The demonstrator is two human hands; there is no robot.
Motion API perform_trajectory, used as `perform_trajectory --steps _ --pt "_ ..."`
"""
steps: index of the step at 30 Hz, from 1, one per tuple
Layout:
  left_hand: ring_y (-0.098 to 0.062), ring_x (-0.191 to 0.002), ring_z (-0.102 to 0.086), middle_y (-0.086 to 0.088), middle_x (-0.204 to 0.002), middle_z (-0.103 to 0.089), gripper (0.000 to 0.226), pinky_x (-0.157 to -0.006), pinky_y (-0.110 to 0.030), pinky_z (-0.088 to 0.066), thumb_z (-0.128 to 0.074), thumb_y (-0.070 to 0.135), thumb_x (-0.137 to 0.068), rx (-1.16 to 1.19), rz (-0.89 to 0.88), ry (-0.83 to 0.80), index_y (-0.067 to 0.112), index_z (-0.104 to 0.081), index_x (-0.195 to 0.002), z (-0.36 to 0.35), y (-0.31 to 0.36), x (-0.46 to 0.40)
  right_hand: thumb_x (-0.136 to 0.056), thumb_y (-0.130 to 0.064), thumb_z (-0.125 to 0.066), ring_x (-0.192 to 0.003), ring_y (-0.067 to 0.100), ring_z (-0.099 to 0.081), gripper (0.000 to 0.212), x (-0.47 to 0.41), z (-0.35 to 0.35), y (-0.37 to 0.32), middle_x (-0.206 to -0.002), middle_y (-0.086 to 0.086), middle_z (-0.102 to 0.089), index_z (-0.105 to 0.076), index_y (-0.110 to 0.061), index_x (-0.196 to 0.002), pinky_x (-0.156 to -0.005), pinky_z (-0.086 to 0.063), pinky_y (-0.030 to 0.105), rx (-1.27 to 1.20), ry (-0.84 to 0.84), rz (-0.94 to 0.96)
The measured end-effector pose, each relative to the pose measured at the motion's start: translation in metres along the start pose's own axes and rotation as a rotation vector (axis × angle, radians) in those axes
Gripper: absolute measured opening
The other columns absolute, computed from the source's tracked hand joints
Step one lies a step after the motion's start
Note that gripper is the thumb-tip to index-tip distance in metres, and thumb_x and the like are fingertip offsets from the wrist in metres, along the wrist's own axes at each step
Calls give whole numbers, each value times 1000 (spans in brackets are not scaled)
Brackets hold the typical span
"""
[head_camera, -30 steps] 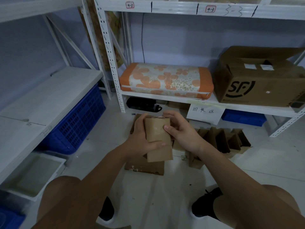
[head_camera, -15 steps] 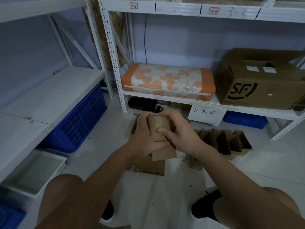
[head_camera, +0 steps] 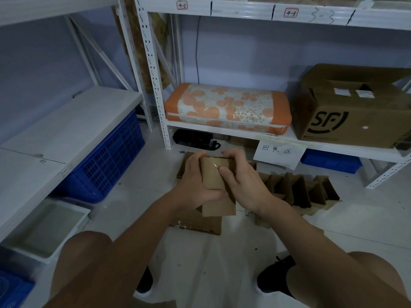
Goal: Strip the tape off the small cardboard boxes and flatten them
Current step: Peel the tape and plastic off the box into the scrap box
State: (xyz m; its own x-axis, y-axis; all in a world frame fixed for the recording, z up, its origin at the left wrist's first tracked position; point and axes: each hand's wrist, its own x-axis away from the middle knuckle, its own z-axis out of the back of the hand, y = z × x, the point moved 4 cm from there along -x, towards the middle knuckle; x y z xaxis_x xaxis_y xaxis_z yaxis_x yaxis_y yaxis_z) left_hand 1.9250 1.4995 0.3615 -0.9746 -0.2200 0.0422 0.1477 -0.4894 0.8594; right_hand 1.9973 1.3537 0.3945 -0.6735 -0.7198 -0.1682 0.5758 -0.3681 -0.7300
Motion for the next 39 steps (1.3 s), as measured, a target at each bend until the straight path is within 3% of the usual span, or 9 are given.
perform_trajectory --steps 4,9,14,19,22,25,29,35,39 --pt "-17 -139 -34 18 -142 -16 125 -115 -41 -41 -80 66 -54 -33 -21 25 29 -14 -154 1 3 -1 -102 -41 -53 -126 3 -39 17 3 -4 -9 -162 -9 -21 -40 -32 -102 -92 -44 39 72 -34 28" --pt "-18 -140 -35 28 -136 -13 122 -114 -48 -43 -80 62 -57 -58 -1 33 38 -9 -153 0 3 -2 -105 -33 -49 -119 -20 -23 18 0 -8 -9 -159 -6 -31 -43 -34 -88 -105 -40 52 -17 67 -6" --pt "-17 -149 -25 6 -167 -5 130 -112 -30 -30 -88 46 -78 -42 16 72 33 10 -163 -1 3 -4 -106 -26 -47 -140 6 -33 24 -2 -8 -13 -156 -2 -37 -41 -32 -84 -109 -37 51 -1 110 -82" --pt "-22 -137 -42 3 -156 -18 126 -109 -41 -46 -82 46 -84 -196 39 164 35 15 -162 0 5 -4 -107 -24 -47 -98 -4 -51 19 -3 -5 -7 -116 -8 -61 -43 -28 -89 -88 -41 25 -81 191 -169" --pt "-21 -133 -48 -2 -160 -24 126 -101 -37 -51 -82 44 -84 -248 19 198 32 17 -162 -3 9 -1 -107 -27 -47 -85 -1 -53 20 -3 -6 -9 -100 -8 -61 -44 -29 -87 -80 -48 28 -87 198 -173" --pt "-22 -133 -47 -6 -158 -30 131 -95 -39 -53 -86 43 -77 -319 -26 260 30 12 -163 -5 16 2 -107 -31 -46 -77 12 -62 17 -1 -13 -11 -88 -4 -65 -45 -29 -89 -69 -54 37 -43 128 -156" --pt "-25 -123 -52 -2 -145 -35 107 -79 -35 -52 -86 46 -72 -523 -106 310 32 -18 -153 1 15 4 -107 -32 -45 -59 7 -54 18 1 -11 -15 -73 -3 -60 -42 -28 -90 -56 -45 30 -20 8 -105" --pt "-19 -115 -55 2 -144 -36 99 -75 -29 -47 -86 49 -71 -562 -142 295 23 -30 -149 3 0 10 -107 -30 -46 -71 22 -62 19 6 -1 -18 -81 4 -65 -40 -30 -89 -70 -55 52 3 -83 -58" --pt "-18 -108 -56 2 -138 -39 94 -74 -30 -47 -86 48 -71 -496 -146 293 27 -28 -142 2 -6 11 -107 -29 -47 -67 12 -66 17 7 3 -20 -80 1 -67 -42 -27 -90 -69 -57 51 3 -89 -43"
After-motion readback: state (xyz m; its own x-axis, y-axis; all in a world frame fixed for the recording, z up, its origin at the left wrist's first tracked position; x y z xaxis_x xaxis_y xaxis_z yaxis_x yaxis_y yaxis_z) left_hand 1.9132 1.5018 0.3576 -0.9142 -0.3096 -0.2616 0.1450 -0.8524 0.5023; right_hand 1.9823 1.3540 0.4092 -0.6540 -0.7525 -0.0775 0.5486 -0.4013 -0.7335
